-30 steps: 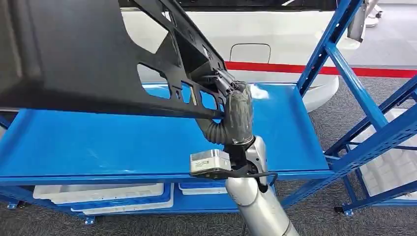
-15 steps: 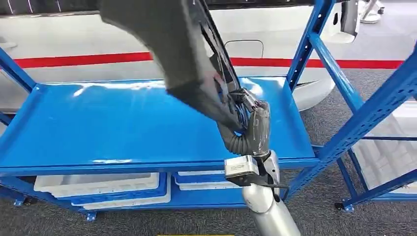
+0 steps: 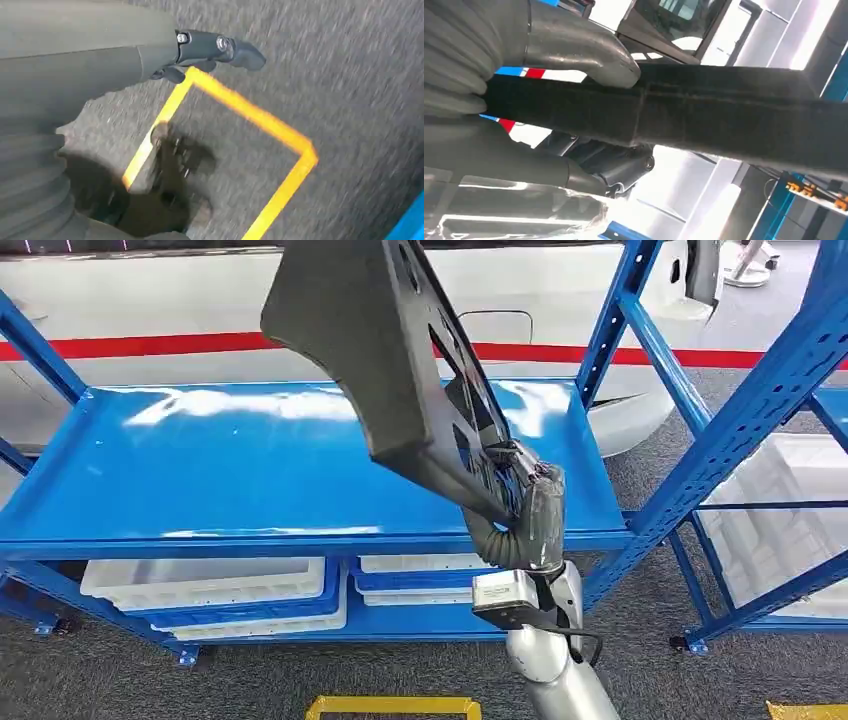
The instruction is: Take the parts from the cabinet and place them on the table.
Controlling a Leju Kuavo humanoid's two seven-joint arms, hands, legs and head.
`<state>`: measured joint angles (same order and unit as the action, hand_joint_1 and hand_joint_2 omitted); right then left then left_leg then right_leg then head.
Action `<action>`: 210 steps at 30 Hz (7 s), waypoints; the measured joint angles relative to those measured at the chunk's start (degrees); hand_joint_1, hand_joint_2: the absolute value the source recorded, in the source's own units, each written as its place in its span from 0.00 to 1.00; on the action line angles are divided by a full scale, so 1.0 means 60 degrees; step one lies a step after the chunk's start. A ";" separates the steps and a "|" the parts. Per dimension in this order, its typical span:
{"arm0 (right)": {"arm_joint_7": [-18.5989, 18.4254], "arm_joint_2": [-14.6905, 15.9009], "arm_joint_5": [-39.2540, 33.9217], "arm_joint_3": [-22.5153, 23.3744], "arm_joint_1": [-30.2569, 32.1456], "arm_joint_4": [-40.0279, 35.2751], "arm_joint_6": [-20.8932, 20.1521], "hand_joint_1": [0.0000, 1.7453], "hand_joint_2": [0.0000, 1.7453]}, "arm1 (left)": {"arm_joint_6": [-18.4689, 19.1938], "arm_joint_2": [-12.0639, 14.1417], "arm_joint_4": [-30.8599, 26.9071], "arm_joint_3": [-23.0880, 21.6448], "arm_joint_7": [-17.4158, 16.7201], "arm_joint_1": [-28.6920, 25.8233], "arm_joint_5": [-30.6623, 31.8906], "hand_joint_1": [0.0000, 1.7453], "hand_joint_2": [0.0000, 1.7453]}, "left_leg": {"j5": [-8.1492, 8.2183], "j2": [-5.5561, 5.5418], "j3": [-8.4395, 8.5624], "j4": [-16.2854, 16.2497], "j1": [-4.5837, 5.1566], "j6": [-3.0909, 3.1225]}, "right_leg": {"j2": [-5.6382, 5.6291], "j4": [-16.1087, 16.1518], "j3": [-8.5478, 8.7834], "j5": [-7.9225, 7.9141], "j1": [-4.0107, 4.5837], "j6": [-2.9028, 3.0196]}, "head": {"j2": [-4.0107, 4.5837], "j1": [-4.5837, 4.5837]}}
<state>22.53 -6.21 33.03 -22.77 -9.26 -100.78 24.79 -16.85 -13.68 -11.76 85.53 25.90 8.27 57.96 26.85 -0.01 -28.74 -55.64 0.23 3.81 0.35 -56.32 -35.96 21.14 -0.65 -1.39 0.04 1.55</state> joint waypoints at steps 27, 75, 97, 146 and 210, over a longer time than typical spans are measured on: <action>0.0131 0.0419 0.0026 0.0386 0.0510 -0.0080 0.0142 1.00 1.00 | 0.0237 0.0258 -0.0015 -0.0007 0.0270 -0.0010 -0.0102 0.00 1.00 | 0.0594 -0.0002 0.0288 -0.0281 -0.0068 -0.0406 | -0.0009 -0.0074 -0.0068 0.0088 -0.0086 0.0175 | 0.0000 -0.0026; 0.0189 0.0331 -0.0211 0.0309 0.0432 -0.0761 -0.0532 1.00 1.00 | 0.0634 0.0240 -0.0007 -0.0007 0.0474 -0.0011 -0.0401 0.00 1.00 | -0.1836 0.0090 -0.1914 -0.0091 -0.0018 -0.0360 | -0.0062 0.0154 0.1698 0.1716 -0.0030 -0.0006 | 0.0000 0.0022; 0.0149 0.0317 -0.0302 0.0401 0.0679 -0.1013 -0.0324 1.00 1.00 | 0.0583 0.0269 -0.0007 -0.0011 0.0445 -0.0019 -0.0361 0.00 1.00 | -0.0796 0.0073 -0.0913 0.0003 -0.0088 -0.0068 | -0.0023 -0.2820 -0.0654 0.2147 -0.0102 0.0090 | 0.0000 -0.0004; 0.0404 0.0462 -0.0189 0.1180 0.0719 -0.0641 -0.0175 1.00 1.00 | 0.0033 0.0346 -0.0011 -0.0018 0.0790 -0.0053 -0.0670 0.00 1.00 | 0.0059 -0.0021 -0.1393 -0.1857 -0.0228 -0.0551 | -0.0044 -0.0050 0.0718 0.0759 -0.0124 0.0284 | 0.0000 0.0033; 0.1188 0.1027 -0.1031 0.1169 0.1516 -0.0215 0.0437 1.00 1.00 | -0.0469 0.0615 -0.0004 -0.0015 0.0547 -0.0042 -0.1184 0.00 1.00 | -0.0452 0.0604 -0.0845 -0.0337 -0.0054 -0.0265 | 0.0525 0.0062 0.0876 0.0830 -0.0022 0.0302 | 0.0000 0.0047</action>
<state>29.66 -0.04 26.84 -15.76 -0.16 -102.07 27.41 -19.67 -9.99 -11.78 85.44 29.18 8.02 50.86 24.13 3.61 -33.81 -57.66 -0.10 2.22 3.50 -55.94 -30.70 26.12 -0.78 0.42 0.04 1.84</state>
